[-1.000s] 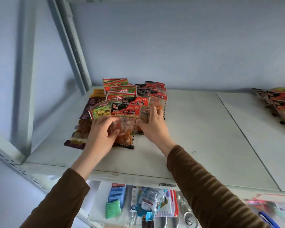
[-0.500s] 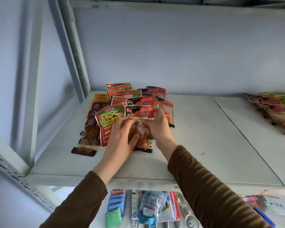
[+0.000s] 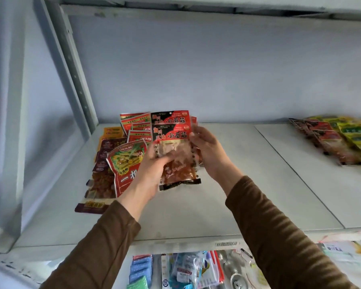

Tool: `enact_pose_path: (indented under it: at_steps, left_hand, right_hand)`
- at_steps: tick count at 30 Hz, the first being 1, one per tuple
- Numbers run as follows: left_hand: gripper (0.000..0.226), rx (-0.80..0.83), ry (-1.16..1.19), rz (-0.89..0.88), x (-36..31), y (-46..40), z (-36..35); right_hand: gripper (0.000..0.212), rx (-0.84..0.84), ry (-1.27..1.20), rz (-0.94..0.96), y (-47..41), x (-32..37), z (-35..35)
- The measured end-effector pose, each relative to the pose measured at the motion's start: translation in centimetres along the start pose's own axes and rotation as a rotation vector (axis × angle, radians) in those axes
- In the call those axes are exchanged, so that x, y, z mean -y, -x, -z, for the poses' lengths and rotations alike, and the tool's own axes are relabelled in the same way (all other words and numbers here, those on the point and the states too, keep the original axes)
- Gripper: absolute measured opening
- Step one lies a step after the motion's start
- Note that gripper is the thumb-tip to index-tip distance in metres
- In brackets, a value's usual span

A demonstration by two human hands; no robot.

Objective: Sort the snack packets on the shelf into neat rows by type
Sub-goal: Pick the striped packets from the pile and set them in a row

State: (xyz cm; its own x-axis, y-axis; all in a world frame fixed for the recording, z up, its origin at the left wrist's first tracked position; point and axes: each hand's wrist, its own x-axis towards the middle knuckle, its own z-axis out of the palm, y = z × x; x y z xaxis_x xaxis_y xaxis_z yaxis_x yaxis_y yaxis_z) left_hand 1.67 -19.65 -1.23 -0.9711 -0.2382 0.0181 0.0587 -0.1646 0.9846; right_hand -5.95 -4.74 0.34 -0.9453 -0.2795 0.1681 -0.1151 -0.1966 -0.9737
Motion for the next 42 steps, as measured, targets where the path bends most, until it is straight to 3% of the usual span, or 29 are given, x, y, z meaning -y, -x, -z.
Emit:
enact_pose_path:
  at_steps: [2, 4, 6, 9, 12, 15, 20, 24, 27, 29, 31, 34, 42]
  left_hand:
    - [0.079, -0.057, -0.025, -0.003, 0.1, -0.7, 0.7]
    - [0.066, -0.110, -0.015, -0.021, 0.4, -1.5, 1.7]
    - [0.071, -0.140, -0.018, -0.013, 0.5, -1.9, 2.0]
    - [0.076, -0.155, -0.042, -0.024, 0.8, -2.2, 2.0]
    - [0.052, -0.129, -0.023, -0.007, 1.0, -2.2, 2.0]
    - [0.045, -0.100, -0.042, -0.004, 1.2, -2.2, 1.9]
    - [0.043, -0.064, -0.046, 0.010, 1.5, -1.9, 1.2]
    - [0.029, -0.034, -0.039, 0.014, 1.7, -1.5, 0.2]
    - [0.021, 0.019, -0.049, 0.037, 1.5, -1.1, -0.6]
    - [0.035, 0.036, -0.031, 0.053, 1.5, -1.1, -1.3]
    - [0.045, 0.054, -0.034, 0.032, 1.4, -0.9, -1.8]
    - [0.063, 0.047, -0.019, -0.004, 1.4, -0.8, -2.1]
    - [0.047, 0.042, -0.056, -0.037, 1.0, -0.8, -1.7]
  right_hand:
    - [0.035, -0.182, 0.333, -0.023, -1.8, 0.1, 2.4]
    - [0.046, -0.332, 0.788, -0.048, -3.2, -0.2, 4.9]
    - [0.069, -0.285, 1.067, -0.142, -4.1, -1.0, 5.7]
    - [0.103, -0.122, 1.258, -0.257, -4.6, -2.6, 4.7]
    - [0.122, -0.023, 1.364, -0.308, -5.4, -3.2, 4.4]
    - [0.113, 0.060, 1.309, -0.429, -6.2, -2.1, 5.4]
    - [0.064, 0.069, 1.175, -0.476, -5.7, -1.7, 6.4]
    - [0.013, -0.117, 0.640, -0.337, -4.4, -1.5, 6.9]
    - [0.012, -0.181, 0.275, -0.148, -3.0, 0.0, 6.6]
    - [0.016, -0.141, 0.109, -0.056, -2.1, 1.4, 5.5]
    - [0.008, -0.071, 0.058, -0.018, -1.3, 2.3, 4.3]
    - [0.018, -0.027, 0.022, -0.011, -0.6, 2.8, 3.1]
    - [0.042, -0.043, -0.140, -0.091, 0.4, 1.8, 1.3]
